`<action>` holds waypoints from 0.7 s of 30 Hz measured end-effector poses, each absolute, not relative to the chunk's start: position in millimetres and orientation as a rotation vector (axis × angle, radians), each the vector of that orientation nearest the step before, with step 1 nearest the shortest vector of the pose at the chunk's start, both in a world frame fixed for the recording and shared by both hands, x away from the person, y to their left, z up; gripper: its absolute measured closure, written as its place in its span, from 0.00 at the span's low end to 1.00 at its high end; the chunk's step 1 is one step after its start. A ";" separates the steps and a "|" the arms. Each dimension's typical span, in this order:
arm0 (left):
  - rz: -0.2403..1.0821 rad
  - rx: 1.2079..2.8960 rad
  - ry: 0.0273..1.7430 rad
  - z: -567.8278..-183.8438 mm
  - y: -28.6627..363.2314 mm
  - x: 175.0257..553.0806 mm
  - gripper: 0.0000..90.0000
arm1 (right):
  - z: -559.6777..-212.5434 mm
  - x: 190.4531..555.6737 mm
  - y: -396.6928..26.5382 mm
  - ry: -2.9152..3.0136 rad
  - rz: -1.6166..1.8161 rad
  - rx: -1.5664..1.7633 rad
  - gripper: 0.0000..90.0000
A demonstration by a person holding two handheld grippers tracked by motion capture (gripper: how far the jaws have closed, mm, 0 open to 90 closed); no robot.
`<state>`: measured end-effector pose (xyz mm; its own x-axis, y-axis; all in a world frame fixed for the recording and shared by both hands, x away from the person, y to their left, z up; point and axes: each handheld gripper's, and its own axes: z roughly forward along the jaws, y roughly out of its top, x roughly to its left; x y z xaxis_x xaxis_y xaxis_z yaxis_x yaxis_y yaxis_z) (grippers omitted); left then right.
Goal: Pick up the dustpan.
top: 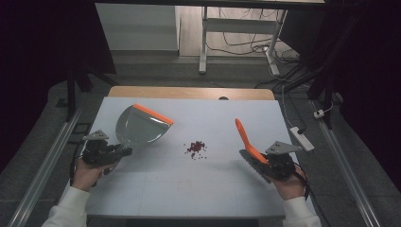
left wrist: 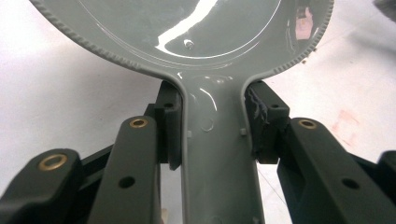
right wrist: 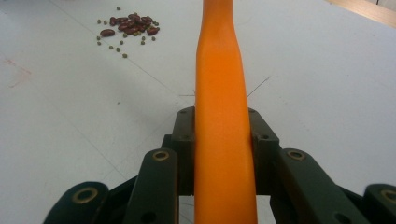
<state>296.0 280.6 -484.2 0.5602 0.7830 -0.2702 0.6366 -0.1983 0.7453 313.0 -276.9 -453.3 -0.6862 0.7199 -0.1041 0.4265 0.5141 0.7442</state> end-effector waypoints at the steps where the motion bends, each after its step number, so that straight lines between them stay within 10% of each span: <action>1: 0.209 1.920 1.138 -483.0 281.4 294.1 0.68 | -453.2 312.7 -276.4 2.356 1.001 0.948 0.78; 21: 0.140 2.076 0.955 -474.4 264.8 285.9 0.68 | -449.8 317.0 -270.1 2.343 1.029 0.946 0.78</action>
<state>285.9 264.8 -474.4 0.7051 0.6734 -0.2222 0.5817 -0.3700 0.7243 317.0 -270.1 -449.8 -0.6854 0.7220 -0.0946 0.4188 0.4971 0.7600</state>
